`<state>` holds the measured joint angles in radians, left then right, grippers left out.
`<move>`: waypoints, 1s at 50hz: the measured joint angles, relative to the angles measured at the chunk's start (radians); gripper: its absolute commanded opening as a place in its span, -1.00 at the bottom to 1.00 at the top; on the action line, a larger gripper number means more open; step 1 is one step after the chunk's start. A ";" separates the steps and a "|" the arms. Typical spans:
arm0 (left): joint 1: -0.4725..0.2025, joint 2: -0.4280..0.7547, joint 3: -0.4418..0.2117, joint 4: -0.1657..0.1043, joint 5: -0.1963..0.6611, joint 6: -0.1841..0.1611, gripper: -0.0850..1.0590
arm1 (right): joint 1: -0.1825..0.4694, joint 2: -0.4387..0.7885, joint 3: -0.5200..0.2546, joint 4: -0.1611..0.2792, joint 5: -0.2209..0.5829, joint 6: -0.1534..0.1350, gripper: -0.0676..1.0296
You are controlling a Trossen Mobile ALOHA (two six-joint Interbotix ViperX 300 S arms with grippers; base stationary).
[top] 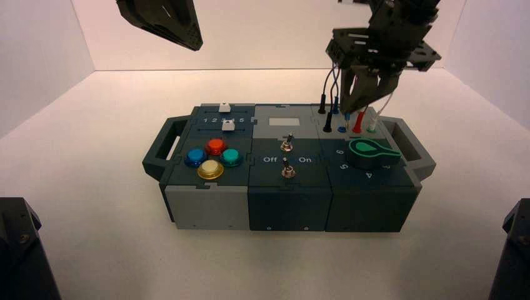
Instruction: Insert the blue wire.
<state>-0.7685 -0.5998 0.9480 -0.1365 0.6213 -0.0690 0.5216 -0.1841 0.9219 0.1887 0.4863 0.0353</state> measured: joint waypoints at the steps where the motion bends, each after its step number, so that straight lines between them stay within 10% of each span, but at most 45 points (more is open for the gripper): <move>1: -0.002 0.002 0.000 0.002 0.000 0.000 -0.91 | 0.000 -0.006 -0.002 0.000 0.002 0.000 -0.92; 50: 0.000 0.015 -0.012 0.003 -0.002 0.006 -0.91 | 0.000 0.003 -0.011 -0.005 -0.040 0.003 -0.92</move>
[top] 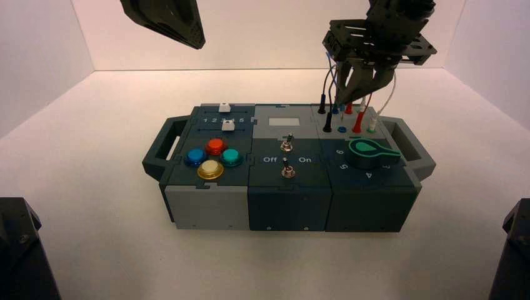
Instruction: Insert the blue wire.
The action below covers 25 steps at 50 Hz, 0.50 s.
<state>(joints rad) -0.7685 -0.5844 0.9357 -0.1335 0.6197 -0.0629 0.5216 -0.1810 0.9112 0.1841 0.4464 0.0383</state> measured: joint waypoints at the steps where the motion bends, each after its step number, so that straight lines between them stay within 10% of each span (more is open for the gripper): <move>1: -0.002 0.000 -0.002 0.000 0.000 0.000 -0.91 | 0.000 0.000 0.002 0.000 0.000 0.000 -0.92; 25: -0.002 0.014 -0.006 0.002 0.000 0.002 -0.91 | 0.000 0.000 0.020 0.000 -0.009 0.000 -0.92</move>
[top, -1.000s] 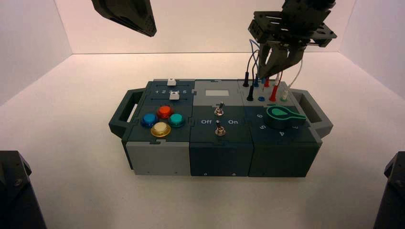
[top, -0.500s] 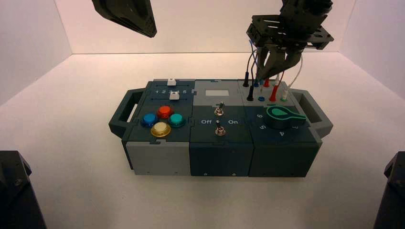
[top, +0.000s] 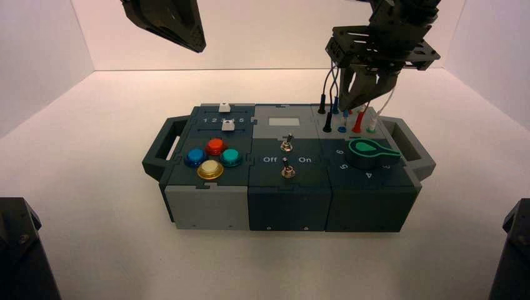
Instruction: Insert the blue wire.
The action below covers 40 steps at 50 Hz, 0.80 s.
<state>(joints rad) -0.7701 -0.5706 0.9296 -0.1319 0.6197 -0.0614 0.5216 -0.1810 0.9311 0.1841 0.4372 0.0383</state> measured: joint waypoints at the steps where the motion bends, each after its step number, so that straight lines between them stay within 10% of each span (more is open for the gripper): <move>1: 0.000 0.000 0.000 0.000 0.000 0.000 -0.91 | 0.000 0.000 0.000 0.000 0.000 0.000 -0.92; 40: 0.000 0.018 -0.003 0.014 0.002 0.003 -0.91 | 0.000 0.002 0.000 0.011 0.000 0.008 -0.92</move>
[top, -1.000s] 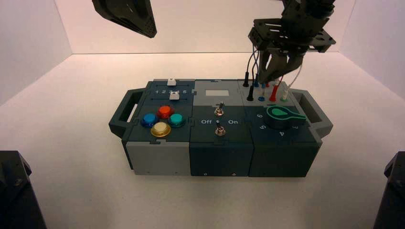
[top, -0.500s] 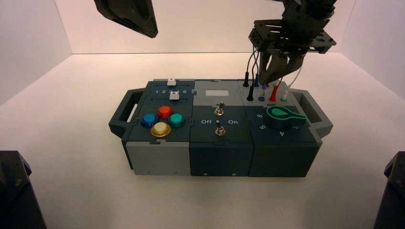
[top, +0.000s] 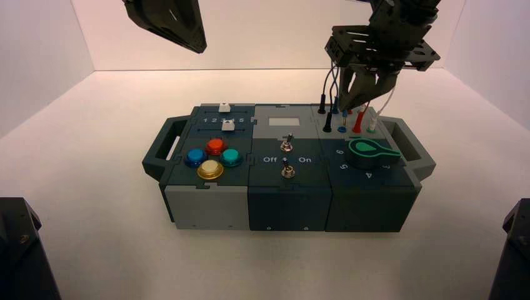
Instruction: Insert the blue wire.
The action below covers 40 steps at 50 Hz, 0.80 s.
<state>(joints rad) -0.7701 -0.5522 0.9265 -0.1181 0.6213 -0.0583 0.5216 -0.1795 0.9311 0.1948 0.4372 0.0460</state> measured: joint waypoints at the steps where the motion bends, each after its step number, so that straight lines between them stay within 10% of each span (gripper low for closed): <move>1: 0.000 0.000 0.000 0.000 0.000 0.000 -0.91 | 0.000 0.000 0.000 0.000 0.002 0.000 -0.92; 40: 0.000 0.005 0.000 0.003 -0.006 0.006 -0.91 | 0.002 0.021 -0.002 0.012 -0.008 0.002 -0.92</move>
<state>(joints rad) -0.7701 -0.5476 0.9265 -0.1150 0.6151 -0.0522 0.5231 -0.1580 0.9296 0.2071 0.4295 0.0476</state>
